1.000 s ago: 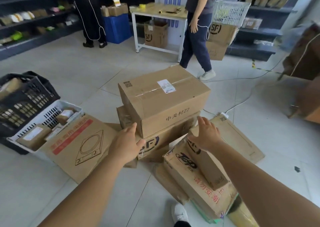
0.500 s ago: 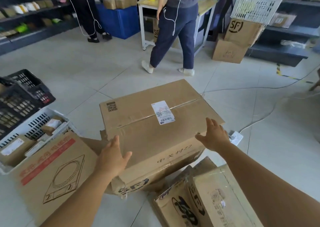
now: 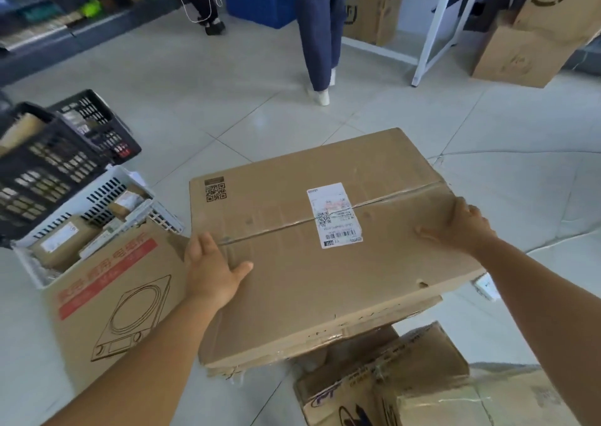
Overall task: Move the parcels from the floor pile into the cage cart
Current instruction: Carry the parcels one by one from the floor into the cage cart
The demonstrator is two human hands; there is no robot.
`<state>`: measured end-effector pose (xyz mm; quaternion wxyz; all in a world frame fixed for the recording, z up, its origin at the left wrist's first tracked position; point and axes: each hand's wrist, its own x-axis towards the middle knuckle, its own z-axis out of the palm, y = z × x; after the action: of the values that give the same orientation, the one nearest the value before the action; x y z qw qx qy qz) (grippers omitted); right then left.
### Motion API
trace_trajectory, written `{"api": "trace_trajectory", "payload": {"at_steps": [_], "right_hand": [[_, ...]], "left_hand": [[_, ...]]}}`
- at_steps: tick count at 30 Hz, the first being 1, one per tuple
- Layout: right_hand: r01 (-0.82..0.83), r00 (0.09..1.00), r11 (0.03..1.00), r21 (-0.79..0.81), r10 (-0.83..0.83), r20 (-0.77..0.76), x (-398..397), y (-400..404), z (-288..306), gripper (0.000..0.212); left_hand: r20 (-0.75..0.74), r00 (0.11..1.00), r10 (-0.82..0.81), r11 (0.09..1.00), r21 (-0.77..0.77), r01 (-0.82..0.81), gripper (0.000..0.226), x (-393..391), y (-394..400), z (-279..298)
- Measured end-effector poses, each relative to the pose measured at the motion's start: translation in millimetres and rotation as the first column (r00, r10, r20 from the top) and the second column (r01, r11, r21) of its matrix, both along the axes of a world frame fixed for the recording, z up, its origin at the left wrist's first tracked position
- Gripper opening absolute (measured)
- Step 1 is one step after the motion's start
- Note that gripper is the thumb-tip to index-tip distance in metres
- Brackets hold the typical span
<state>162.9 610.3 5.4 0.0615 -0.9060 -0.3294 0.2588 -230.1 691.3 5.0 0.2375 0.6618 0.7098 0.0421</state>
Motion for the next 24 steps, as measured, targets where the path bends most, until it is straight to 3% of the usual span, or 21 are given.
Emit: {"api": "trace_trajectory", "payload": {"at_steps": [6,10,13,16,20,22,24], "right_hand": [[0.080,0.994,0.997,-0.012,-0.081,-0.077,11,15,-5,0.115],[0.091,0.993,0.996,0.004,-0.090,-0.074,8,14,-4,0.118],[0.094,0.992,0.995,0.031,-0.091,-0.085,1,14,3,0.115],[0.081,0.992,0.996,0.040,-0.076,-0.098,-10,10,16,0.115],[0.020,0.994,0.993,0.113,-0.008,-0.105,-54,2,62,0.114],[-0.096,0.987,0.973,0.210,0.121,-0.108,-107,2,95,0.115],[-0.069,0.990,0.974,0.214,0.094,-0.105,-110,4,95,0.115]], "left_hand": [[0.271,0.928,0.255,0.967,-0.091,-0.239,0.119,-5,-4,-14],[0.278,0.892,0.355,0.935,-0.111,-0.337,0.105,-6,-9,-16],[0.341,0.840,0.423,0.906,-0.151,-0.395,0.108,-11,-10,-8],[0.343,0.829,0.441,0.897,-0.149,-0.415,0.086,-22,-18,9],[0.371,0.789,0.490,0.867,-0.118,-0.483,0.094,-76,-56,53],[0.415,0.734,0.538,0.818,-0.045,-0.574,0.096,-130,-89,91],[0.421,0.740,0.524,0.821,-0.021,-0.570,0.098,-138,-84,91]]}}
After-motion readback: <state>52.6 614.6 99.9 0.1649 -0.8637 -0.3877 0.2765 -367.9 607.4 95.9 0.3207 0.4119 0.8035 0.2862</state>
